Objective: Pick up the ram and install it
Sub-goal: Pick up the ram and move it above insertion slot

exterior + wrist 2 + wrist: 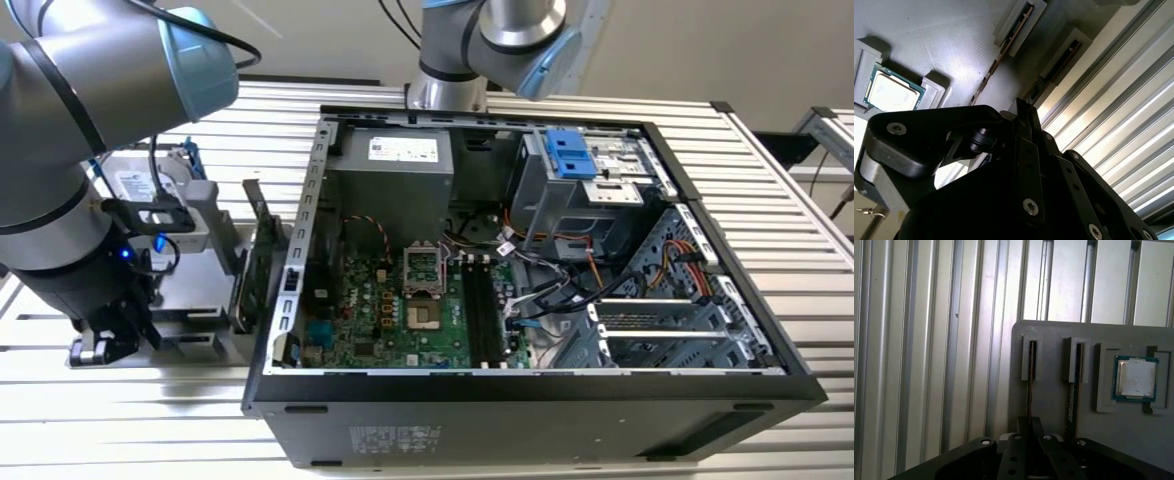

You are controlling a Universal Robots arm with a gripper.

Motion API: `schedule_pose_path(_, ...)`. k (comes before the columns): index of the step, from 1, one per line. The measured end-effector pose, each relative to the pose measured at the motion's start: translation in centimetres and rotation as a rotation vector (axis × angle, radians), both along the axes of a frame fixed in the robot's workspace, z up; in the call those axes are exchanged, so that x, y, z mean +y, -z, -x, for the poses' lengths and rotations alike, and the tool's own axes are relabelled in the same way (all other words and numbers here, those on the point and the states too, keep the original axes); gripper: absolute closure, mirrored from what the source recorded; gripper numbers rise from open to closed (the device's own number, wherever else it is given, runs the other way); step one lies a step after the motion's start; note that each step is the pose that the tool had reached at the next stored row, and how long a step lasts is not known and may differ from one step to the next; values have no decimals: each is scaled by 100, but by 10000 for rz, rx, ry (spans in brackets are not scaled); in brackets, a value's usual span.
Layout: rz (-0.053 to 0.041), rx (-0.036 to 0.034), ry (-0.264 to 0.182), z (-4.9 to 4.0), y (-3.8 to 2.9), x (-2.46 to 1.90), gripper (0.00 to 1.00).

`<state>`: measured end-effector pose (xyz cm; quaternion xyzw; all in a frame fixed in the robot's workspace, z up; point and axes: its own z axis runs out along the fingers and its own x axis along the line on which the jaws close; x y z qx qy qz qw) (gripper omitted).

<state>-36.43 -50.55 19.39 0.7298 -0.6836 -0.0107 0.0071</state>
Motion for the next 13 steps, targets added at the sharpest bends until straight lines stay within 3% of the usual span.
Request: schedule_pose_path(13, -2, -3, 1, 0, 2, 0, 100)
